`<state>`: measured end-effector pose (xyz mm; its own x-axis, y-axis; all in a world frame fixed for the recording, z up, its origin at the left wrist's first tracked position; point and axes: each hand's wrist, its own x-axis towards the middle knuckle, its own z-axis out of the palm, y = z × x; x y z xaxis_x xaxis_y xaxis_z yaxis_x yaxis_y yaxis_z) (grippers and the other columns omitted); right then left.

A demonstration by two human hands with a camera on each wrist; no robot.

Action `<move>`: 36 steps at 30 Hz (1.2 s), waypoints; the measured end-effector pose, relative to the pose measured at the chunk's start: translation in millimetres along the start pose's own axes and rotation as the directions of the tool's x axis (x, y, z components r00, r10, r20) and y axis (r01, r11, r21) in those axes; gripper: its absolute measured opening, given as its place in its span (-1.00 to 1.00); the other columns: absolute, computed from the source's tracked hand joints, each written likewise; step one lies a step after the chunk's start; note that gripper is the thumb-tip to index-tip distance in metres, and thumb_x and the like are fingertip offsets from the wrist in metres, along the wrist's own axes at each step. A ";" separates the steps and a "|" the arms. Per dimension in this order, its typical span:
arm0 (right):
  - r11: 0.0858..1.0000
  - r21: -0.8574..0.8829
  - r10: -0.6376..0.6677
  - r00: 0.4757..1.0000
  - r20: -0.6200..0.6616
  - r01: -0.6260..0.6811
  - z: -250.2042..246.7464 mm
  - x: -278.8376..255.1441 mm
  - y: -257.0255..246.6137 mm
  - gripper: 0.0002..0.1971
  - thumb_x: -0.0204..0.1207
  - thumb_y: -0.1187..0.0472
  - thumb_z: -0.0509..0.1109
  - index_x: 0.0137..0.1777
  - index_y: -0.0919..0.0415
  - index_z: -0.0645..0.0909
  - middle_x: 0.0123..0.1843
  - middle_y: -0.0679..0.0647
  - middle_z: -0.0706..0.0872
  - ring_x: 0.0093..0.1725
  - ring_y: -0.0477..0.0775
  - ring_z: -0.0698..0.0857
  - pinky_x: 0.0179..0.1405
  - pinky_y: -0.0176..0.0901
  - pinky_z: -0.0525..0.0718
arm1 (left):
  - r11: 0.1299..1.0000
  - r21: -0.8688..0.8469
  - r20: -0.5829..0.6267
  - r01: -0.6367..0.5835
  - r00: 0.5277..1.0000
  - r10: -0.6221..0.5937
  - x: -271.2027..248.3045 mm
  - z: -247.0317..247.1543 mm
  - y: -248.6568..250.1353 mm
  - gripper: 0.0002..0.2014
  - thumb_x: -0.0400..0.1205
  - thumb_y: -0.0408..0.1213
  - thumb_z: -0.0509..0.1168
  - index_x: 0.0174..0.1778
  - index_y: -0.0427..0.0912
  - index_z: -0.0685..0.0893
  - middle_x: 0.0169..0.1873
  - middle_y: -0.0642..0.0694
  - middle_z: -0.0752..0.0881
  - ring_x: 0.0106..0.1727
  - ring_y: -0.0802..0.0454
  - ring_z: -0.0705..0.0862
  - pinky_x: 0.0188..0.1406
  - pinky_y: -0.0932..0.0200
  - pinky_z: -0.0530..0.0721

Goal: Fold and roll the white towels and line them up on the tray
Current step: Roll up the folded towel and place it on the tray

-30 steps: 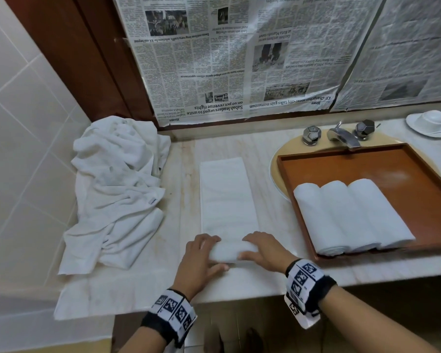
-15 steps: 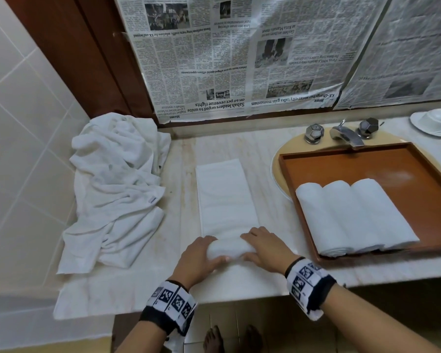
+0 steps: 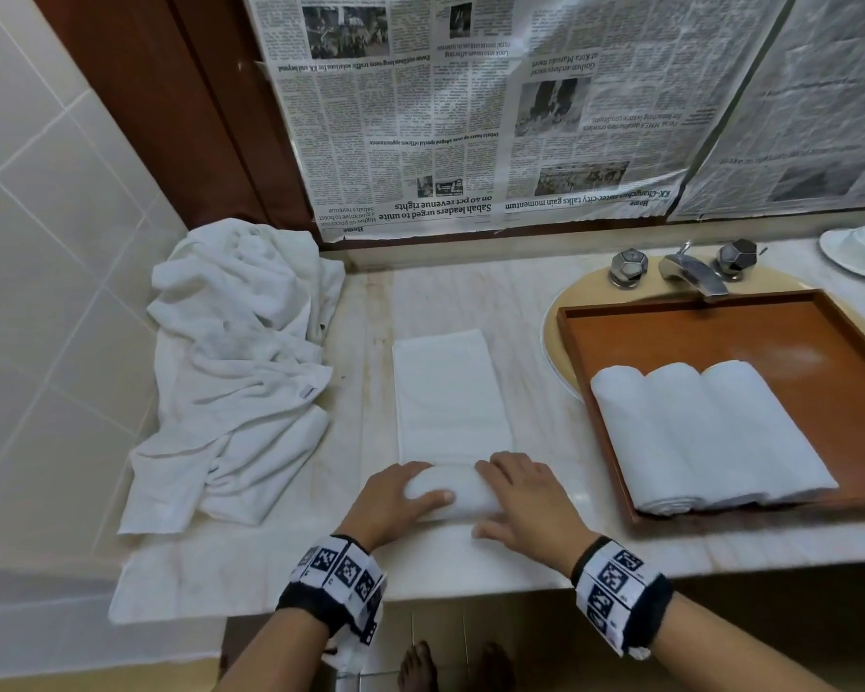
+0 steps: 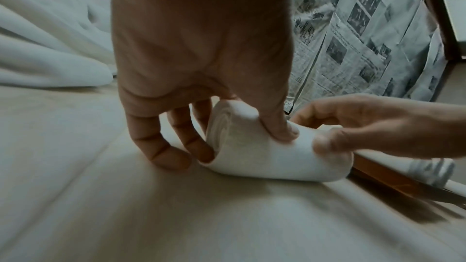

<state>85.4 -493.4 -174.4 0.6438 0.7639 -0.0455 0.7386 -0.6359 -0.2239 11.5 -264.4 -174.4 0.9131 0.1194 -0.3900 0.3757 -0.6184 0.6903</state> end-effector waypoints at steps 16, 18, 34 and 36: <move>1.000 0.002 0.015 0.997 -0.070 -0.015 9.9 -2.7 -10.6 -0.33 0.41 -0.26 0.33 0.42 0.17 0.54 0.26 0.09 0.66 0.18 0.19 0.66 -0.03 0.02 0.76 | 0.997 -0.077 0.024 0.004 1.000 -0.002 8.5 -14.9 5.4 -0.60 0.48 0.12 0.55 0.21 0.12 0.77 0.14 0.18 0.72 0.20 0.19 0.65 0.27 0.24 0.54; 1.000 0.019 0.023 0.996 -0.085 -0.021 16.8 -3.2 -10.2 -0.24 0.25 -0.19 0.55 0.42 0.16 0.52 0.27 0.10 0.64 0.19 0.20 0.67 -0.04 0.01 0.76 | 0.987 -0.155 -0.003 0.046 0.999 -0.047 11.1 -15.5 4.9 -0.74 0.51 0.12 0.53 0.04 0.12 0.83 0.02 0.22 0.80 0.12 0.22 0.71 0.22 0.21 0.62; 0.931 0.284 0.151 0.951 0.269 -0.229 -27.2 15.5 5.9 -0.30 0.47 -0.26 0.45 0.52 0.08 0.43 0.43 -0.02 0.46 0.37 0.08 0.44 0.27 0.00 0.55 | 0.999 -0.029 -0.011 -0.038 0.999 0.037 -16.1 -3.3 11.1 -0.42 0.24 0.47 0.46 0.12 0.32 0.70 0.06 0.26 0.70 0.12 0.21 0.64 0.23 0.09 0.62; 0.980 0.133 0.135 0.986 0.097 -0.148 -17.4 4.1 -5.0 -0.29 0.51 -0.22 0.41 0.55 0.15 0.39 0.46 0.05 0.45 0.42 0.16 0.43 0.27 0.01 0.57 | 0.997 -0.078 0.051 -0.010 0.999 0.014 -8.1 -11.4 14.5 -0.55 0.32 0.33 0.56 0.06 0.31 0.70 0.06 0.24 0.72 0.11 0.24 0.65 0.24 0.13 0.62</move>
<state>87.8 -489.0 -156.5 0.7153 0.6778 -0.1697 0.6024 -0.7213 -0.3417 11.3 -265.4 -154.3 0.9090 0.0712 -0.4107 0.3777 -0.5573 0.7394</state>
